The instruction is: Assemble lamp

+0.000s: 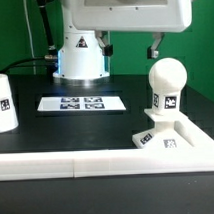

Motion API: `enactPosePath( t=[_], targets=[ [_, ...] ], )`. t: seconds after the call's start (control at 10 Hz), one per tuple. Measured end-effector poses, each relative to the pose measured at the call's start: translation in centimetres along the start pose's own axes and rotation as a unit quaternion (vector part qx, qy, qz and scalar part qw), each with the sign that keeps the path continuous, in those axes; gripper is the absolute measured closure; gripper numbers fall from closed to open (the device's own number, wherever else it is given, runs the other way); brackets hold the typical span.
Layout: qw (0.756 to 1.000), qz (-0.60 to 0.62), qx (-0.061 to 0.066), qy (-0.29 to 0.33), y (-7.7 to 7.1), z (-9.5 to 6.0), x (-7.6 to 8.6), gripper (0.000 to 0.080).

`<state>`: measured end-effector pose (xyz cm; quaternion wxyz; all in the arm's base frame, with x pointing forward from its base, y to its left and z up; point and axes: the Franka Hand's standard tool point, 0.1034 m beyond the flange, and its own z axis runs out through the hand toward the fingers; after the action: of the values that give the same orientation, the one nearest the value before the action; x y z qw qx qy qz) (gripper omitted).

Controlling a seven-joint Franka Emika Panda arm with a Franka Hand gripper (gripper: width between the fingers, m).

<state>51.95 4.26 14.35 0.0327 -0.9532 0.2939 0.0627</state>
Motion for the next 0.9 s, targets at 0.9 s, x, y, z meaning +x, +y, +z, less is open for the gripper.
enactPosePath(
  t=[0.9],
  targets=[
    [0.978,-0.2,-0.016,0.056,12.0,1.0,5.1,0.0101]
  ],
)
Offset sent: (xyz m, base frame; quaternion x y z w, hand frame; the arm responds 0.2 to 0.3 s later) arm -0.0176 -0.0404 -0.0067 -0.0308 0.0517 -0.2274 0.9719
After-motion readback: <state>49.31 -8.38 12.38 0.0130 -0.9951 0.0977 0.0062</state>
